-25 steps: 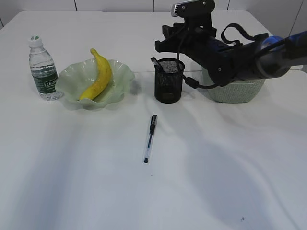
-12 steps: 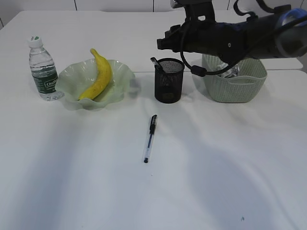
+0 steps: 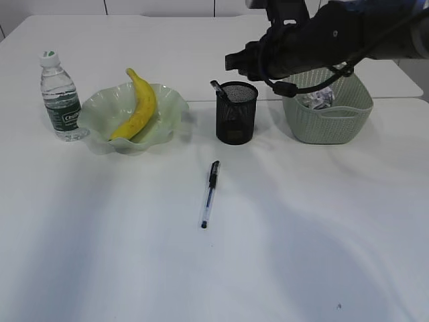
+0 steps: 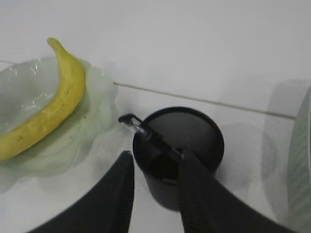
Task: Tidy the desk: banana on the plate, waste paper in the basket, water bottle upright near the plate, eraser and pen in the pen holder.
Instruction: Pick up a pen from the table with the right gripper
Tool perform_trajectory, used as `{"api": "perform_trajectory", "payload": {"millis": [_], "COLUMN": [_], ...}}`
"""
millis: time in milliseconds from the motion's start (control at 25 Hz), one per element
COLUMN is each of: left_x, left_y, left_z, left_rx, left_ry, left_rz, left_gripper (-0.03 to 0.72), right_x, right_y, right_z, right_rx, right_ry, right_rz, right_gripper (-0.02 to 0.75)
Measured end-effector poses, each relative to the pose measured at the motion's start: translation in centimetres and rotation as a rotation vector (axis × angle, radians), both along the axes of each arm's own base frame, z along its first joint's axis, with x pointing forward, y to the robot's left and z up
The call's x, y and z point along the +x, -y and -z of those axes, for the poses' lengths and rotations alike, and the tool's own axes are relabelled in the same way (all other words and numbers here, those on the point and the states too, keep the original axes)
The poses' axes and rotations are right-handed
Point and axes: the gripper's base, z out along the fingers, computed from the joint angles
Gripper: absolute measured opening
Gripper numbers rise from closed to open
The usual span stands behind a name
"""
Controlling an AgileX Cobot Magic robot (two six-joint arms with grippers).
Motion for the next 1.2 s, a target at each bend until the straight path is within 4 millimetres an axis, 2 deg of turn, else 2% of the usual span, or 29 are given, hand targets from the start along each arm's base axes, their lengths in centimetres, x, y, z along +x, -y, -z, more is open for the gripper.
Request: {"api": "perform_trajectory", "payload": {"millis": [200, 560, 920, 1200], "left_x": [0.0, 0.0, 0.0, 0.0], "left_y": [0.0, 0.0, 0.1, 0.1], "left_z": [0.0, 0.0, 0.0, 0.0], "left_rx": [0.002, -0.002, -0.008, -0.010], "left_ry": [0.000, -0.005, -0.005, -0.004], "left_rz": [0.000, 0.004, 0.009, 0.010], "left_gripper": [0.260, 0.260, 0.260, 0.260], "right_x": [-1.1, -2.4, -3.7, -3.9], "right_y": [-0.1, -0.9, -3.4, -5.1], "right_z": [0.9, 1.7, 1.9, 4.1], "right_rx": [0.045, 0.203, 0.209, 0.286], "right_ry": [-0.188, -0.417, -0.466, -0.561], "right_rz": [0.021, 0.047, -0.009, -0.002], "right_gripper": [0.233, 0.233, 0.233, 0.233]}}
